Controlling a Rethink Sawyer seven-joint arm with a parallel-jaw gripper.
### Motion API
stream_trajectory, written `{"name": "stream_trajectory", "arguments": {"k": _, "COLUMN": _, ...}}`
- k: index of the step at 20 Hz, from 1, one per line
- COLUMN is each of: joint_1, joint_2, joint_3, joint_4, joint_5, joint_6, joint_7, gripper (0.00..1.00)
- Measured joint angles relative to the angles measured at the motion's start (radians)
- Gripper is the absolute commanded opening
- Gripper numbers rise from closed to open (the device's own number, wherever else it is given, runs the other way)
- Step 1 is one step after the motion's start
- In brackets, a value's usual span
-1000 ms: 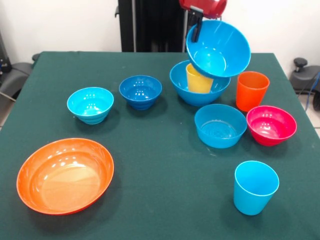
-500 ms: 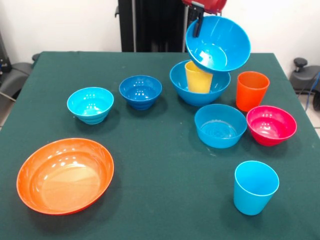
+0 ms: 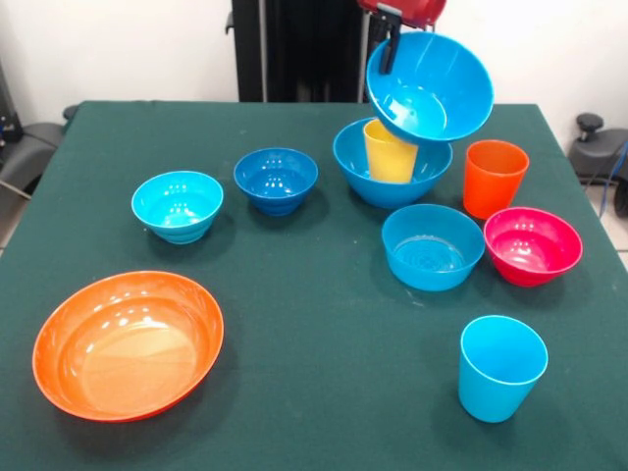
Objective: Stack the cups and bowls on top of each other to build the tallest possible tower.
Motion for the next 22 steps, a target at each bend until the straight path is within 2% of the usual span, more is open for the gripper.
{"name": "stream_trajectory", "arguments": {"k": 9, "joint_1": -0.034, "joint_2": 0.003, "joint_3": 0.027, "joint_4": 0.005, "joint_5": -0.007, "joint_6": -0.030, "joint_7": 0.000, "gripper": 0.00}}
{"name": "stream_trajectory", "arguments": {"k": 22, "joint_1": -0.151, "joint_2": -0.021, "joint_3": 0.064, "joint_4": 0.047, "joint_5": -0.121, "joint_6": -0.044, "joint_7": 0.000, "gripper": 0.00}}
